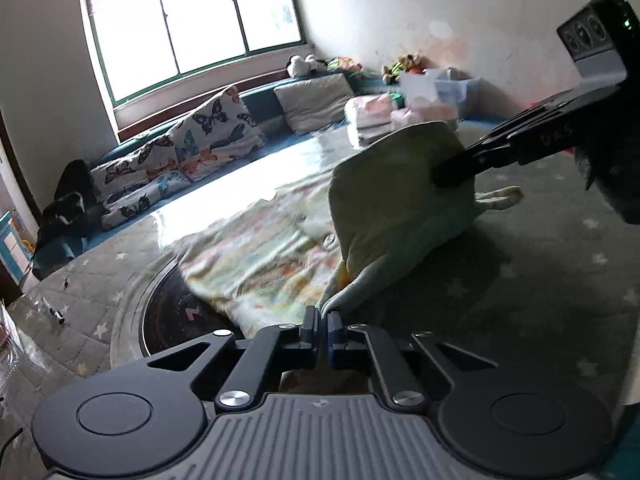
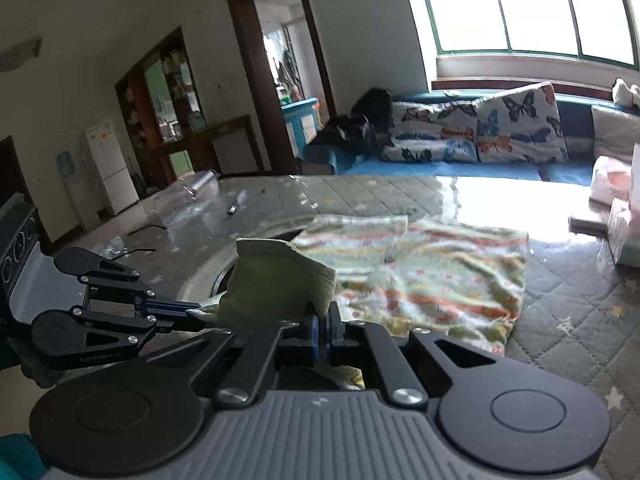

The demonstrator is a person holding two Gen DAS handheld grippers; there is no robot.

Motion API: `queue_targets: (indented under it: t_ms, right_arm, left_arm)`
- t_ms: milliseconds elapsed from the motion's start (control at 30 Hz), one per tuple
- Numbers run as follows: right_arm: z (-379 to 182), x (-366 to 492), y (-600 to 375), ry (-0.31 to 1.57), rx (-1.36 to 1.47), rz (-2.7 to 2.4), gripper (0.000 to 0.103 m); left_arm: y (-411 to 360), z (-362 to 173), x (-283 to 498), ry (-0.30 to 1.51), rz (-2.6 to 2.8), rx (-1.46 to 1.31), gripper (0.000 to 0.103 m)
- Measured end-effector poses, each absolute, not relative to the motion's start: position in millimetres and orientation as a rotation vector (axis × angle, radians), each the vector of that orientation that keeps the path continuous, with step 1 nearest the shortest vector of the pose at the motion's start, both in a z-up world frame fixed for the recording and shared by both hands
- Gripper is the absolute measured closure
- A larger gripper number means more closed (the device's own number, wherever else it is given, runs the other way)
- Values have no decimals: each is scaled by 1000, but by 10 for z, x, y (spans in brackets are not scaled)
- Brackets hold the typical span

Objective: Fold clothes

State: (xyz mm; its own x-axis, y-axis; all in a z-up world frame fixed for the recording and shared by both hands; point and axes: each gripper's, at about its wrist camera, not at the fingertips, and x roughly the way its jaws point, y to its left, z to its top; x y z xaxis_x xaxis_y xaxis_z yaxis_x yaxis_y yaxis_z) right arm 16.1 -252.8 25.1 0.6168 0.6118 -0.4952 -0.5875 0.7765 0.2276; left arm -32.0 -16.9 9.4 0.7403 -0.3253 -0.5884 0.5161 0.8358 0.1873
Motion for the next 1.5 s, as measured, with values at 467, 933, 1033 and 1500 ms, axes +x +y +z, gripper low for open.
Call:
queue_targets:
  t_ms: [467, 933, 1033, 1500]
  right_arm:
    - [651, -126, -2592, 575, 9, 760, 100]
    - [463, 1581, -2072, 648, -128, 663, 100]
    - [219, 1863, -1919, 692, -139, 632, 100]
    - [-73, 1759, -2631, 717, -101, 454, 70]
  left_arm:
    - [-8, 483, -624, 610, -498, 241, 99]
    - [256, 231, 1038, 708, -383, 183, 99]
    - [289, 18, 1323, 758, -357, 174, 99]
    - [314, -327, 1573, 832, -308, 139, 98]
